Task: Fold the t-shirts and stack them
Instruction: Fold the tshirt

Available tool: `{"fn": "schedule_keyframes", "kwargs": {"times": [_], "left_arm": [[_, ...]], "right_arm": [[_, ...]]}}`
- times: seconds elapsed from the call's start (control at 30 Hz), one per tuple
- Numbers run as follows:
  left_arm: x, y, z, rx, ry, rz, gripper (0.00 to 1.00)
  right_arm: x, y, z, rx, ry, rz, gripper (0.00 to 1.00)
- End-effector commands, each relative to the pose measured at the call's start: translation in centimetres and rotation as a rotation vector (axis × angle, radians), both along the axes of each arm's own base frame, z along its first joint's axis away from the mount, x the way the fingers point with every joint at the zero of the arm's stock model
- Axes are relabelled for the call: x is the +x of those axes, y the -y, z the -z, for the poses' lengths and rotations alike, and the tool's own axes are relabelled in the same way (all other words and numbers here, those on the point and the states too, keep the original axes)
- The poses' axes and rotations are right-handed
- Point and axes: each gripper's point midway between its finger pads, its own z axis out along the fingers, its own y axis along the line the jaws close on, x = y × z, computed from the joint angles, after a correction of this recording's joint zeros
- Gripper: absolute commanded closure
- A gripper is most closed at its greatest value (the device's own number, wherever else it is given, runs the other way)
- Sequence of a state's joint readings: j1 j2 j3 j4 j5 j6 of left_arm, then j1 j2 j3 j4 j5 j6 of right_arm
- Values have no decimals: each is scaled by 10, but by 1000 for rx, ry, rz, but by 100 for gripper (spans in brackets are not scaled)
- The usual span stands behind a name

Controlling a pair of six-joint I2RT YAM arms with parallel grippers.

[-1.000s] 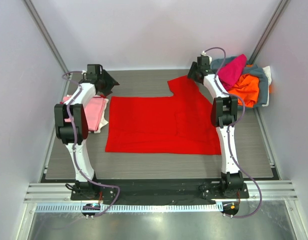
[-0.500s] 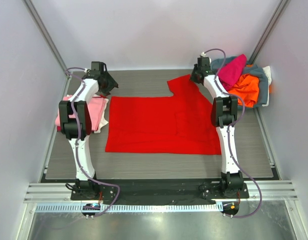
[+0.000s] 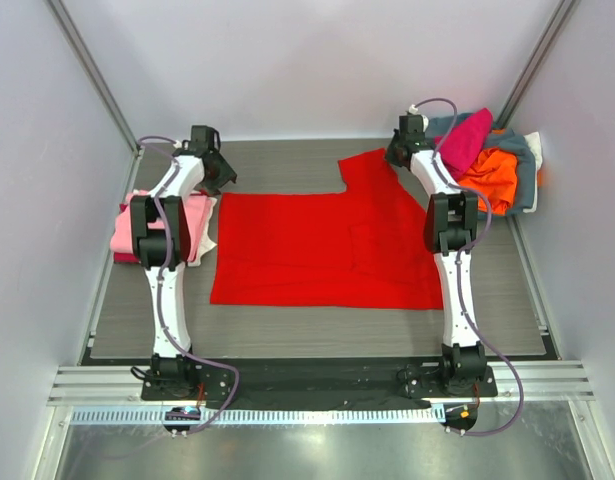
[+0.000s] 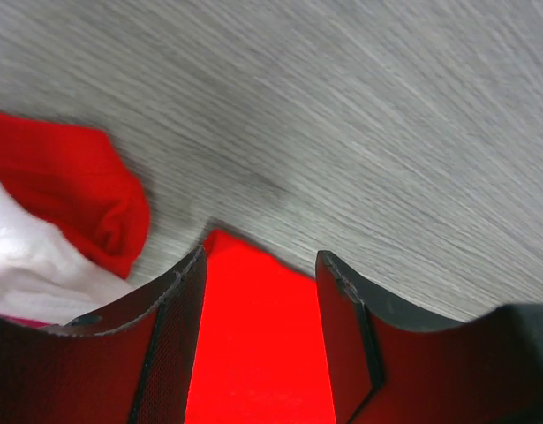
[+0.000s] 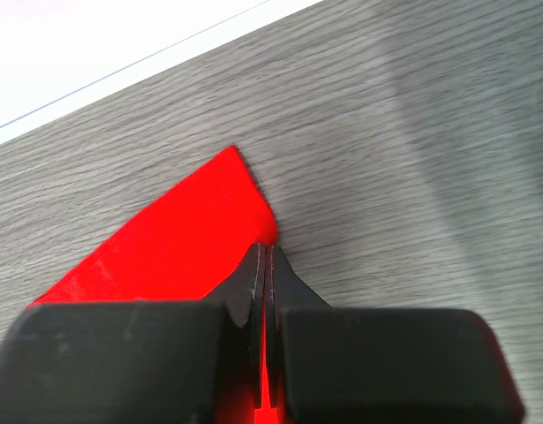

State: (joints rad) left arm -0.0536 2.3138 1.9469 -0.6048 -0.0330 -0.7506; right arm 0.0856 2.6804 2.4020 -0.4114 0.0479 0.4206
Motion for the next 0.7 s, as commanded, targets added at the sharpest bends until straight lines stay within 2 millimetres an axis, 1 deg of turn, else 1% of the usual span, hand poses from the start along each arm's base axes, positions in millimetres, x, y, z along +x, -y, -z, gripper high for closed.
{"fn": "schedule_keyframes", "kwargs": {"times": [0.0, 0.07, 0.13, 0.23, 0.3, 0.33, 0.4, 0.43, 0.5, 0.53, 0.6, 0.67], "left_arm": [[4, -8, -12, 96, 18, -11, 46], [1, -8, -8, 123, 5, -4, 47], [-1, -10, -1, 141, -11, -7, 47], [-5, -10, 14, 142, -43, -5, 53], [-5, -9, 20, 143, -51, -3, 55], [-4, -10, 24, 145, -57, -4, 60], [-4, -11, 26, 157, -63, -2, 65], [-4, -13, 28, 163, -69, -3, 73], [-4, -14, 28, 172, -70, -1, 82], [-5, -15, 29, 177, -71, -1, 89], [-5, -18, 25, 190, -67, -2, 98], [-5, -20, 22, 203, -63, -5, 100]], "right_arm": [[-9, 13, -11, -10, -24, 22, 99], [-9, 11, -10, -11, -24, 20, 99], [-10, 14, -12, -19, -24, 29, 99], [-11, 18, -14, -31, -23, 44, 99], [-10, 19, -22, -35, -4, 48, 99], [-9, 20, -25, -36, 0, 49, 99], [-8, 18, -33, -33, 16, 45, 99], [-8, 18, -36, -30, 20, 43, 99], [-7, 18, -45, -26, 34, 43, 99], [-8, 18, -47, -26, 35, 43, 99], [-9, 18, -55, -29, 45, 46, 99], [-11, 20, -61, -35, 49, 51, 99]]}}
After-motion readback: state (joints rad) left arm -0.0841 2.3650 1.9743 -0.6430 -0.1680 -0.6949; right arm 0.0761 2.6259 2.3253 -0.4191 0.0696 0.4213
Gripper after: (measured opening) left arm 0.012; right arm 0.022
